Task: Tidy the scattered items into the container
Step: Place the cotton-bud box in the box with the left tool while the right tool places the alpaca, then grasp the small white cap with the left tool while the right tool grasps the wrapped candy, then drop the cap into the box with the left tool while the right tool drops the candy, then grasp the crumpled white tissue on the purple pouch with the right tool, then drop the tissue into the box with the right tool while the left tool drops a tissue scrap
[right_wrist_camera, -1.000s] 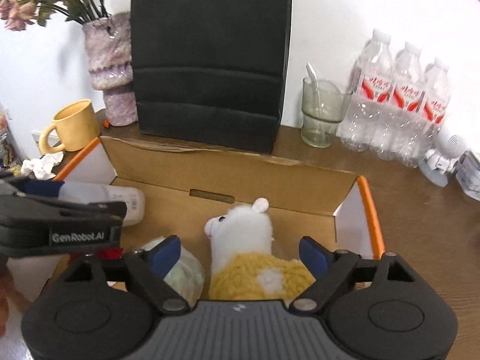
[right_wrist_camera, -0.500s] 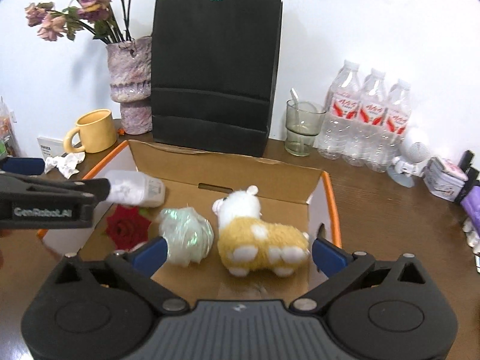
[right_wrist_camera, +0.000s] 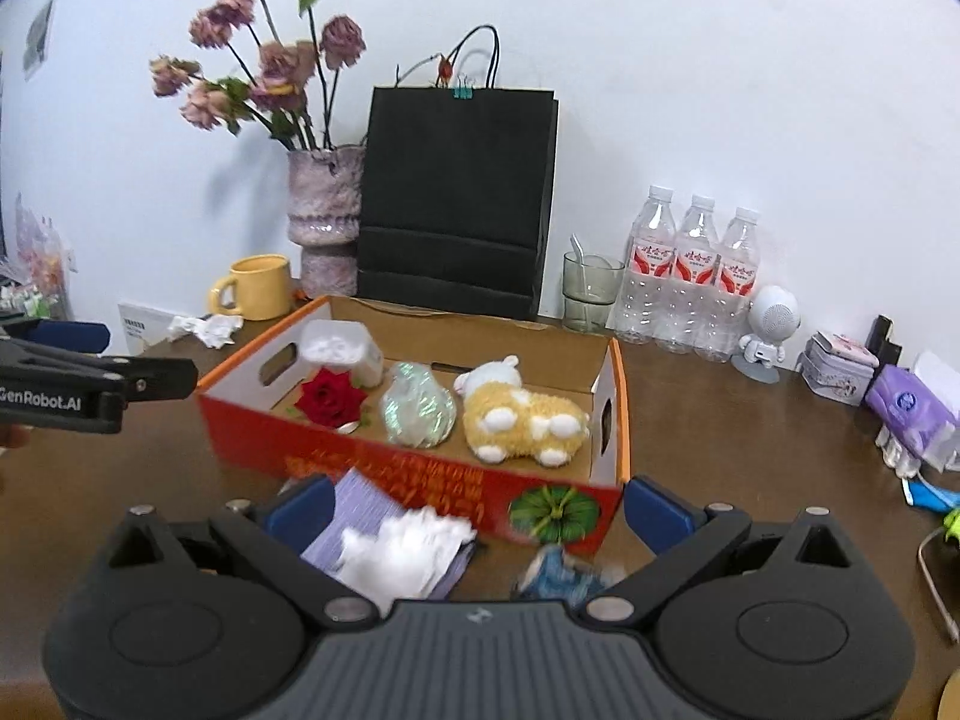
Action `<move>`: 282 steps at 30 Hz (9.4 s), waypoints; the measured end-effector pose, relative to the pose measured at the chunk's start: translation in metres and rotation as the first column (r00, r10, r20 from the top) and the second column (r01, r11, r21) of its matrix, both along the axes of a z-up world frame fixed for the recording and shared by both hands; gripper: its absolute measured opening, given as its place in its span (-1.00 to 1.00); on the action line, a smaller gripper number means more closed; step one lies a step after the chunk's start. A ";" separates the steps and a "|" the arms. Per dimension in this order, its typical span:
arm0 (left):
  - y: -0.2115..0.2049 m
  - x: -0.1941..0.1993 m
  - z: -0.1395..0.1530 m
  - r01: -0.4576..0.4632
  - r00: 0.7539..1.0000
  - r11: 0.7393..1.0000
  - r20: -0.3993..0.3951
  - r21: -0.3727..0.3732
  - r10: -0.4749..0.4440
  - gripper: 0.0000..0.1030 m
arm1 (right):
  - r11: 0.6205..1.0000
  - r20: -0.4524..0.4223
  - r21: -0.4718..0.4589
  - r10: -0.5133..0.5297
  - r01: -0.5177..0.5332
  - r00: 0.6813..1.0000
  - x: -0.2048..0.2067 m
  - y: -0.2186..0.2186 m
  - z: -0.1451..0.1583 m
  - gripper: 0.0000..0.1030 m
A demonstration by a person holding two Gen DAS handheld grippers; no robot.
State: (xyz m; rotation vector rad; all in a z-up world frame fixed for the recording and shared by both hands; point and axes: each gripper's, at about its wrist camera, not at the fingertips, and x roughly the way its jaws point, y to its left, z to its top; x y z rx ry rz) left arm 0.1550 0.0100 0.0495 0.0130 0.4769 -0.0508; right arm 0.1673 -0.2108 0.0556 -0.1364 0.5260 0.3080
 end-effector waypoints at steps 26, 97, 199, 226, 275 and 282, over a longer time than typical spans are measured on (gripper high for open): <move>0.005 -0.094 -0.071 -0.008 0.999 0.998 -0.050 -0.070 0.004 1.00 | 0.998 -0.061 0.054 -0.021 0.024 0.998 -0.095 -0.005 -0.061 1.00; -0.031 -0.001 -0.014 0.143 0.990 0.986 0.008 -0.081 -0.143 -0.42 | 0.990 0.048 0.137 0.039 -0.045 0.998 0.000 -0.028 -0.020 -0.69; 0.022 0.008 -0.101 -0.020 0.977 1.000 -0.211 0.003 0.020 -0.22 | 0.988 -0.116 0.144 -0.043 0.060 0.992 0.034 0.034 -0.090 -0.06; 0.017 0.015 -0.028 0.058 0.998 0.992 -0.019 -0.112 -0.061 -0.80 | 0.970 0.071 0.244 -0.028 0.010 0.997 0.027 0.007 -0.034 -0.51; -0.024 0.150 -0.053 -0.063 0.990 0.996 -0.127 -0.061 0.055 0.64 | 0.998 -0.123 0.067 0.008 0.001 0.992 0.152 0.023 -0.056 0.71; -0.024 0.139 -0.034 -0.096 0.993 0.995 -0.077 -0.038 0.093 1.00 | 0.996 -0.111 0.091 -0.015 0.025 0.994 0.147 0.015 -0.039 1.00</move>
